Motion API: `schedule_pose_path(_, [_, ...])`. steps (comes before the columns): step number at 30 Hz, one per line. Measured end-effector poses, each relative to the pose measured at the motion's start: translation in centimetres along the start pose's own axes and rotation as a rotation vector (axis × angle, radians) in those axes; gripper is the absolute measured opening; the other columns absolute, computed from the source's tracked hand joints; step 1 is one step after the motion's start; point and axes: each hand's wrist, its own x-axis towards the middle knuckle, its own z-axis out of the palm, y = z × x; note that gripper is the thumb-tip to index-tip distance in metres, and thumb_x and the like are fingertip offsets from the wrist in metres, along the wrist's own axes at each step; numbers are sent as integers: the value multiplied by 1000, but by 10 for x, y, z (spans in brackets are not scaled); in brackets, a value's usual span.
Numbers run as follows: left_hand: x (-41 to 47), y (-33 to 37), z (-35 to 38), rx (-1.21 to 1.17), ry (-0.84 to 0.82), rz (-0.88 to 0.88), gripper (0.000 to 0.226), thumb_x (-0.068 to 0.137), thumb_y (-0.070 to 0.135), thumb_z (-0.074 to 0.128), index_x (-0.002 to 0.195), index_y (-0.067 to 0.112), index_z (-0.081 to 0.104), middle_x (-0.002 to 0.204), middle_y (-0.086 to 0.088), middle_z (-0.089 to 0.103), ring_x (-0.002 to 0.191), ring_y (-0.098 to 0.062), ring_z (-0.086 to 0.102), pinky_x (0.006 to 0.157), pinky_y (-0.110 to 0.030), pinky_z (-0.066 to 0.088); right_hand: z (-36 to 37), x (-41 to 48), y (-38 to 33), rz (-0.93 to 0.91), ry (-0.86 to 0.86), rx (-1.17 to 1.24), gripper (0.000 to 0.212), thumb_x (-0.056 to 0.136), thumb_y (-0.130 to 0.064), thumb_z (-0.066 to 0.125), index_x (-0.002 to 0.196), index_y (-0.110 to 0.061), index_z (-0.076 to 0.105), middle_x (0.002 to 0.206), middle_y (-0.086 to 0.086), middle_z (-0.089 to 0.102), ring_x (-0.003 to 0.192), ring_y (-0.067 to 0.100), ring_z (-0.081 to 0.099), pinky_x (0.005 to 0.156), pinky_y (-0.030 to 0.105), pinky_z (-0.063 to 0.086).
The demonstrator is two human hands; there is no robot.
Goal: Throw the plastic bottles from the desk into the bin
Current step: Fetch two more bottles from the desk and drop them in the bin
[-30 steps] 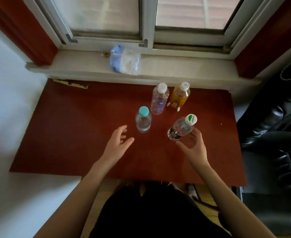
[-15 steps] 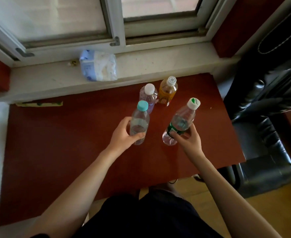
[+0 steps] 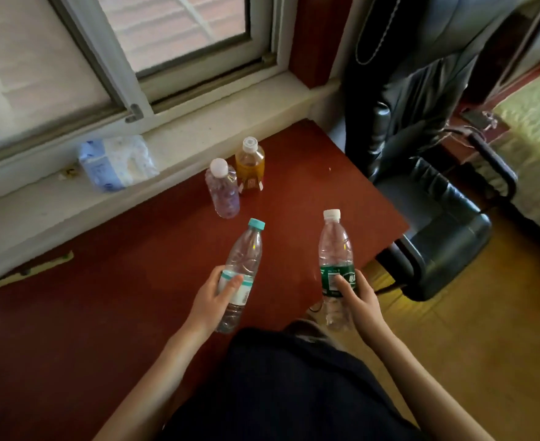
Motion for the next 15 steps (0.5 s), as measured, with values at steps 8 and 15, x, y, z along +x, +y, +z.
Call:
schedule_pose_path(8, [9,0,65,189,-324,-44,36,88,53,54,105,22,57,92,-9,71,76,-20,70,62,-26,55,-62,-82,57,75,386,158,21,94,-30,59,111,-18,60,97,7,71,86,20,71,65,25,55])
schedule_pose_path(15, [26,50,181,403,-603,92,35,86,59,55,100,28,58,90,-7,73,79,-26,72,70,-42,57,-131,-159,98,109,711,227,54,78,-58,58,110,-15,59,92,0,70,79,8,69,61,18,52])
